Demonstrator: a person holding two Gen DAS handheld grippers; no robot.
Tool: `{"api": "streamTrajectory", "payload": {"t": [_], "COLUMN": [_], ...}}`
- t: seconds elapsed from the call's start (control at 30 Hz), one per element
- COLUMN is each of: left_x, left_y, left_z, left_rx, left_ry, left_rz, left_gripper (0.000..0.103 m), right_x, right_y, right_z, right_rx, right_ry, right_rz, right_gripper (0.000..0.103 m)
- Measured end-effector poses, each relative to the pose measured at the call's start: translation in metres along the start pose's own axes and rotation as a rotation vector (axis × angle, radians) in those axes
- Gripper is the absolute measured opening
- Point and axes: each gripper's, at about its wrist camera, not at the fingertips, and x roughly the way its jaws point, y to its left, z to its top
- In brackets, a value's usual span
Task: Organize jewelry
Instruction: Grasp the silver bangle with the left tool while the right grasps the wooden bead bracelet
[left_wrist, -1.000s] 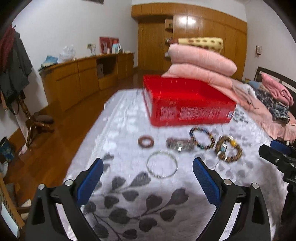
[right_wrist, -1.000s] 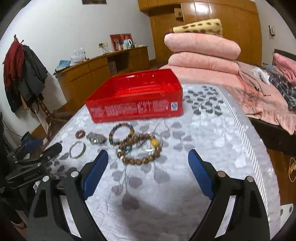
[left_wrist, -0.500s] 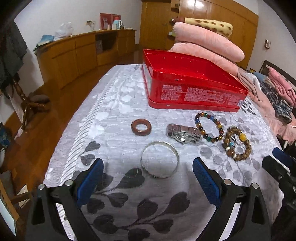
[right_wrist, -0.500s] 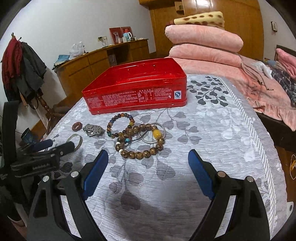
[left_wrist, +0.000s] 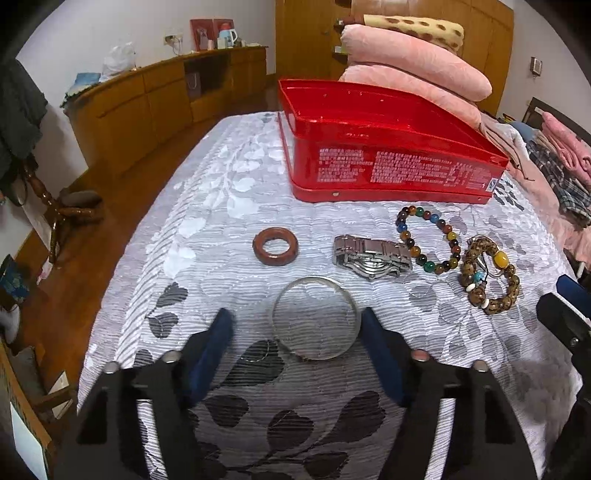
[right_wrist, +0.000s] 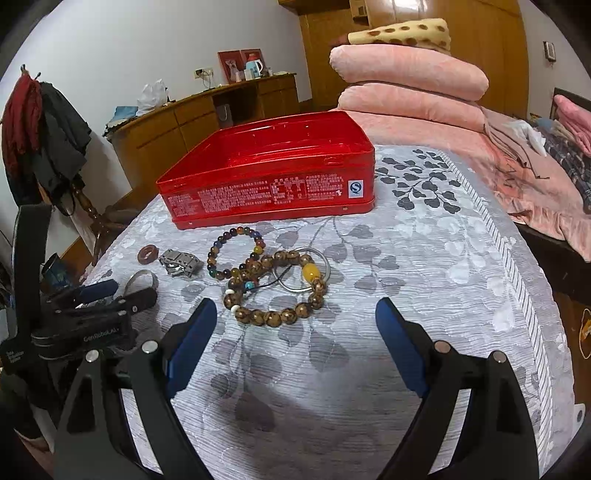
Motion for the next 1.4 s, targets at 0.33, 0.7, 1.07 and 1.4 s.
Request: {"api": "streamTrajectory", "payload": {"t": [0.33, 0.7, 1.07, 1.4], "left_x": [-0.011, -0.012, -0.012, -0.012], "left_y": [0.000, -0.003, -0.002, -0.006], "left_z": [-0.001, -0.001, -0.001, -0.001], "left_rx": [-0.021, -0.028, -0.033, -0.030], "left_ry": [-0.033, -0.041, -0.039, -0.039], "left_rz": [-0.060, -0.087, -0.094, -0.096], "left_gripper": [0.048, 0.048, 0.048, 0.048], "right_x": [0.015, 0.034, 0.043, 0.051], "right_y": [0.002, -0.011, -0.018, -0.018], "right_z": [0.001, 0.007, 0.017, 0.020], "right_rx": [-0.008, 0.061, 0.107, 0.083], "right_ry": [0.069, 0.136, 0.145, 0.155], "right_rz": [0.013, 0.017, 0.025, -0.004], "right_gripper": [0.078, 0.044, 0.031, 0.010]}}
